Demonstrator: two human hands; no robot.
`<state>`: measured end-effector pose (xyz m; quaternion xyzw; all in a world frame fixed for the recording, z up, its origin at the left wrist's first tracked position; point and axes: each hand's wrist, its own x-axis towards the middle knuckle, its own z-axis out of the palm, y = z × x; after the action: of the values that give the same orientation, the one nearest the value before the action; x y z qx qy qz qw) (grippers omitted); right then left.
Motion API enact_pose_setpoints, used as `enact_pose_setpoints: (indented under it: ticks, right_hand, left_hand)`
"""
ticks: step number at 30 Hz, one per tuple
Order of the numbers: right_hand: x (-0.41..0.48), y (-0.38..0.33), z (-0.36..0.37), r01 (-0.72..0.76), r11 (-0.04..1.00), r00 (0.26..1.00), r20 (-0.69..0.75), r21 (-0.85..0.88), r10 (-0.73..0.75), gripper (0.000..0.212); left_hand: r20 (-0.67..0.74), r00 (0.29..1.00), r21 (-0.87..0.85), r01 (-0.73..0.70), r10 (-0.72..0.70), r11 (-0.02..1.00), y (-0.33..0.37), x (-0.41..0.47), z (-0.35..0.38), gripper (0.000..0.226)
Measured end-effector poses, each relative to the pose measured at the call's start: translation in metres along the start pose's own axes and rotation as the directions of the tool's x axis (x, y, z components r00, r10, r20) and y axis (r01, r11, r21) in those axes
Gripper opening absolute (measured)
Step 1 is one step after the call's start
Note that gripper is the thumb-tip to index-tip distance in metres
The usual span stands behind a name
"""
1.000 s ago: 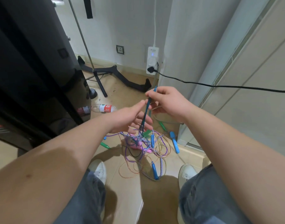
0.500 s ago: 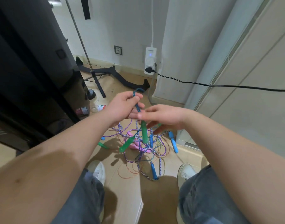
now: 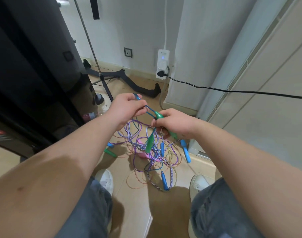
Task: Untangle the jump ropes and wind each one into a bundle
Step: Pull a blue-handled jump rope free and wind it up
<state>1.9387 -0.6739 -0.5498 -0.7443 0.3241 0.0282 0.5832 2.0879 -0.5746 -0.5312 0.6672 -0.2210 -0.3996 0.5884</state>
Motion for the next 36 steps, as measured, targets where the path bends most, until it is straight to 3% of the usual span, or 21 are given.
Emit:
enact_pose_setpoints:
  ticks: [1, 6, 10, 13, 20, 21, 23, 25, 26, 28, 31, 36]
  right_hand:
    - [0.0, 0.0, -0.001, -0.01, 1.0, 1.0, -0.006, 0.007, 0.01, 0.012]
    - [-0.002, 0.008, -0.006, -0.055, 0.993, 0.989, 0.128, -0.105, 0.069, 0.016]
    - [0.002, 0.018, -0.005, -0.087, 0.966, 0.983, 0.134, -0.245, 0.122, 0.024]
    - [0.003, 0.024, -0.006, -0.112, 0.96, 0.976, 0.154, -0.256, 0.155, 0.029]
    - [0.001, 0.023, -0.009, -0.019, 0.951, 0.989, 0.131, -0.307, 0.062, 0.021]
    - [0.0, 0.023, -0.009, -0.013, 0.943, 0.993, 0.105, -0.332, 0.051, 0.017]
    - [-0.001, 0.022, -0.01, -0.023, 0.932, 0.997, 0.06, -0.361, 0.047, 0.012]
    - [-0.002, 0.02, -0.011, -0.036, 0.932, 0.998, 0.04, -0.361, 0.054, 0.016]
    - [-0.002, 0.019, -0.011, -0.036, 0.935, 0.998, 0.043, -0.353, 0.054, 0.018]
    - [-0.003, 0.017, -0.01, -0.022, 0.939, 0.997, 0.063, -0.344, 0.047, 0.019]
    - [-0.004, 0.013, -0.006, 0.012, 0.932, 0.996, 0.084, -0.363, 0.02, 0.02]
    - [-0.002, 0.008, -0.01, 0.038, 0.97, 0.998, 0.064, -0.241, -0.023, 0.03]
  left_hand:
    - [-0.025, 1.0, 0.02, 0.007, -0.007, 1.0, -0.001, 0.001, -0.001, 0.008]
    - [-0.114, 0.993, 0.088, 0.014, -0.003, 0.996, -0.004, 0.008, -0.003, 0.028]
    - [-0.168, 0.986, 0.13, 0.011, 0.011, 0.992, -0.005, 0.008, -0.001, 0.032]
    - [-0.196, 0.981, 0.147, 0.028, 0.002, 0.989, -0.004, 0.007, -0.003, 0.03]
    - [-0.204, 0.978, 0.12, 0.06, -0.035, 0.991, -0.004, 0.01, -0.006, 0.017]
    - [-0.175, 0.983, 0.151, 0.086, -0.059, 0.985, -0.004, 0.01, -0.005, 0.023]
    - [-0.088, 0.985, 0.25, 0.164, -0.146, 0.954, -0.007, 0.01, -0.005, 0.068]
    - [0.027, 0.967, 0.435, 0.218, -0.255, 0.874, -0.008, 0.0, -0.002, 0.092]
    - [0.09, 0.958, 0.574, 0.173, -0.272, 0.801, -0.009, -0.005, -0.001, 0.093]
    - [0.227, 0.953, 0.769, -0.048, -0.202, 0.638, -0.013, -0.009, 0.001, 0.09]
    - [0.387, 0.921, 0.732, -0.279, -0.043, 0.621, -0.016, -0.008, 0.007, 0.082]
    - [0.425, 0.903, 0.746, -0.391, 0.066, 0.539, -0.017, -0.007, 0.007, 0.055]
